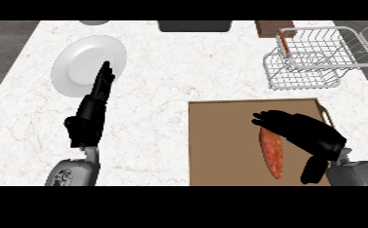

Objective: Pick the sweet potato from the tray and place it in the tiered basket

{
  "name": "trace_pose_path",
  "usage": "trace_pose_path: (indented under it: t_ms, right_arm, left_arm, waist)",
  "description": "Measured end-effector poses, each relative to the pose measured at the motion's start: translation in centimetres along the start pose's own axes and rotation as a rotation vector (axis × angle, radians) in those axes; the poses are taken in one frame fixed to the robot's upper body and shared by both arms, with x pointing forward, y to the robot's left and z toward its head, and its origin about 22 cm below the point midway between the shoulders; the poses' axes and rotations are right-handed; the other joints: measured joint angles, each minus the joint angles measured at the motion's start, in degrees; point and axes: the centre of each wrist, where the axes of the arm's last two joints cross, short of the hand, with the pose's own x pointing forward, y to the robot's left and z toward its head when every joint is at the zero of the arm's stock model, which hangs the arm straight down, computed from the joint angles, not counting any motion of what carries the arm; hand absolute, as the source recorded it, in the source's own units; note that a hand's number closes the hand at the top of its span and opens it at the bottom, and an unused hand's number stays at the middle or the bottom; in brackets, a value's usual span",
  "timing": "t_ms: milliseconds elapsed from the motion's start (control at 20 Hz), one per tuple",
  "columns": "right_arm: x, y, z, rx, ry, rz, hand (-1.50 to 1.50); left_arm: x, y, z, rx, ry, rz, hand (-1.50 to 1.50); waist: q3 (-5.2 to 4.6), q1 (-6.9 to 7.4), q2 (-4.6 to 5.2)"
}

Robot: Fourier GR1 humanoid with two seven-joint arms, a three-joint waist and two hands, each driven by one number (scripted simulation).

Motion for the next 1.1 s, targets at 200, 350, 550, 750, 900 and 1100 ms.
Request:
trace_pose_path:
  t_ms: [200,350,550,750,900,1100]
  right_arm:
    - [0.0,1.2,-0.4,-0.005,-0.013,-0.025,-1.50]
    - [-0.3,2.2,-0.8,-0.027,-0.015,-0.048,1.50]
    - [0.2,2.8,-1.2,-0.098,-0.027,-0.024,1.50]
    - [0.4,3.8,-1.7,-0.182,-0.050,0.067,1.50]
    - [1.1,3.3,-2.4,-0.183,0.086,0.105,1.50]
    - [1.5,3.3,-3.0,-0.132,0.410,0.150,1.50]
  left_arm:
    - [0.5,-0.2,-0.2,-0.001,0.007,-0.006,0.00]
    - [0.2,0.0,0.1,-0.004,0.004,0.000,0.00]
    - [-0.3,-0.2,0.2,-0.007,0.006,0.001,0.00]
    - [-0.2,-0.6,0.4,-0.002,0.002,0.002,0.00]
    - [0.0,-0.2,0.4,-0.001,0.007,0.001,0.00]
    - [0.3,-0.5,0.5,-0.003,0.003,0.000,0.00]
  waist:
    - [0.00,-0.02,-0.01]
    - [-0.01,-0.02,-0.01]
    - [-0.04,-0.05,-0.04]
    - [-0.41,-0.02,-0.29]
    - [-0.50,0.00,-0.36]
    - [-0.70,-0.17,-0.50]
